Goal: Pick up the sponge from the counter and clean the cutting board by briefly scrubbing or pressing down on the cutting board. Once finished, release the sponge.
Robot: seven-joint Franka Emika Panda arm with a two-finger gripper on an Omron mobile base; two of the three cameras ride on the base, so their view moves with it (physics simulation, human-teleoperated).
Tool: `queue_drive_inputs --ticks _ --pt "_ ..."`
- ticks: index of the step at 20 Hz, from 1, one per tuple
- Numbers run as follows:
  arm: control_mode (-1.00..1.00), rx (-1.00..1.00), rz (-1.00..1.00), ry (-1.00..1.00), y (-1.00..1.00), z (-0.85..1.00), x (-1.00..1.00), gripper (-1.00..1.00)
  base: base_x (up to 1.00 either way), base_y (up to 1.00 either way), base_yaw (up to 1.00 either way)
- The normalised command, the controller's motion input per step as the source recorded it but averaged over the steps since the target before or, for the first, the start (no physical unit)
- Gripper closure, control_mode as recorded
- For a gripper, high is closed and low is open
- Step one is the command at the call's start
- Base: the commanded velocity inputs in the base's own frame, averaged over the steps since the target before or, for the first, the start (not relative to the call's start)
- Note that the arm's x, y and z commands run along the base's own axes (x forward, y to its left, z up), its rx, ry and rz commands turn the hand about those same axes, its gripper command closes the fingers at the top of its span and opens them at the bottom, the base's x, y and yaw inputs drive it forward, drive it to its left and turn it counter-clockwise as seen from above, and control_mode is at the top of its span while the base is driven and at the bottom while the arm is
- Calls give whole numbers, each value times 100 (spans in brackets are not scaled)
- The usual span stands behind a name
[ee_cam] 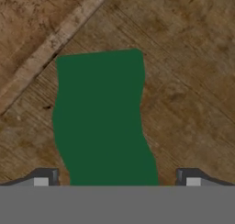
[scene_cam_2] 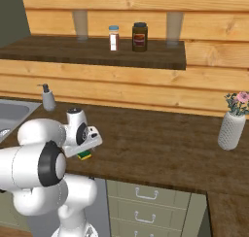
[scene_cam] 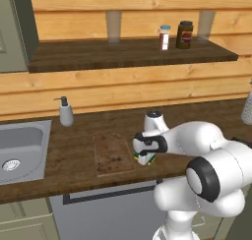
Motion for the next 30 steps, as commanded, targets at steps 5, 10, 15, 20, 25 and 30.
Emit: queue_drive_inputs --ticks 5,10,15,20,25,30 --pt "-100 4 0 0 3 -22 7 -100 0 0 0" --pt "-100 2 0 0 13 -7 0 -100 0 0 0" --pt "-100 0 -2 0 13 -5 0 -100 0 0 0" --pt "-100 0 -3 0 0 -10 0 100 0 0 0" --pt "-100 0 -5 0 0 -1 0 100 0 0 0" --pt "-100 0 -2 -5 0 8 -4 100 0 0 0"
